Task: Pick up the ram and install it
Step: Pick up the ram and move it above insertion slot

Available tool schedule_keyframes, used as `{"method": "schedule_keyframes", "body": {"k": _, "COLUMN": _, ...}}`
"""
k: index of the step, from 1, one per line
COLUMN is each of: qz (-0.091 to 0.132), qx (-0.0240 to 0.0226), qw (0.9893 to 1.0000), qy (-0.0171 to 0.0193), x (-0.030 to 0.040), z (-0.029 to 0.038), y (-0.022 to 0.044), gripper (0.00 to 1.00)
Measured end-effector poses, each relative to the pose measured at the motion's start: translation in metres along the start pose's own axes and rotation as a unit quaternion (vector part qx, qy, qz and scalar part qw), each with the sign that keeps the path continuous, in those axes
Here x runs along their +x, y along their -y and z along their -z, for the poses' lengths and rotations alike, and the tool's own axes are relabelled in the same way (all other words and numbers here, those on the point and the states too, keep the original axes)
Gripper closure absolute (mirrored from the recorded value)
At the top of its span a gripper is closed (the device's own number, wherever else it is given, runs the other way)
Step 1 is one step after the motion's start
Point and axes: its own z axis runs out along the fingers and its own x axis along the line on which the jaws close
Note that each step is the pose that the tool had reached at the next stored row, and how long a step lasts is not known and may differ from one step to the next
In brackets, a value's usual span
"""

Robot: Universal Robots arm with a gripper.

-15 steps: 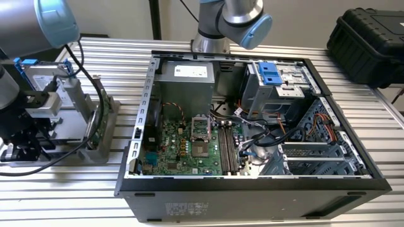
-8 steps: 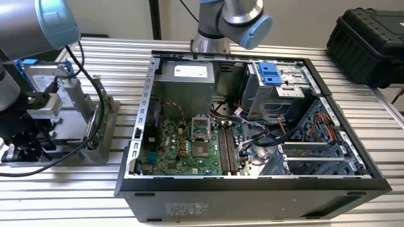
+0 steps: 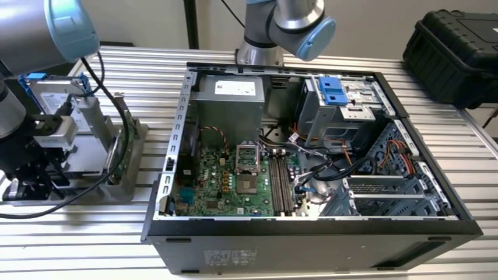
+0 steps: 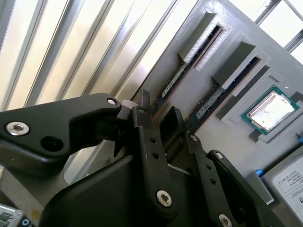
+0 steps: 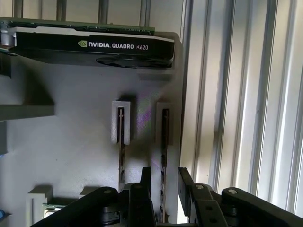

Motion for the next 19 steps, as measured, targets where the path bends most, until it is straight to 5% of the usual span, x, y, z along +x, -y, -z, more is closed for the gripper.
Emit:
{"method": "schedule_keyframes", "body": {"k": 9, "qz": 0.000, "qx": 0.0000, "qw": 1.0000, "qy": 0.0000, "x": 0.0000, "z": -0.0008, "y": 0.0000, "gripper": 0.00}}
{"method": "schedule_keyframes", "body": {"k": 10, "qz": 0.000, "qx": 0.0000, "qw": 1.0000, "qy": 0.0000, "x": 0.0000, "z": -0.0009, "y": 0.0000, "gripper": 1.00}}
{"method": "schedule_keyframes", "body": {"k": 19, "qz": 0.000, "qx": 0.0000, "qw": 1.0000, "qy": 0.0000, "x": 0.0000, "z": -0.0016, "y": 0.0000, "gripper": 1.00}}
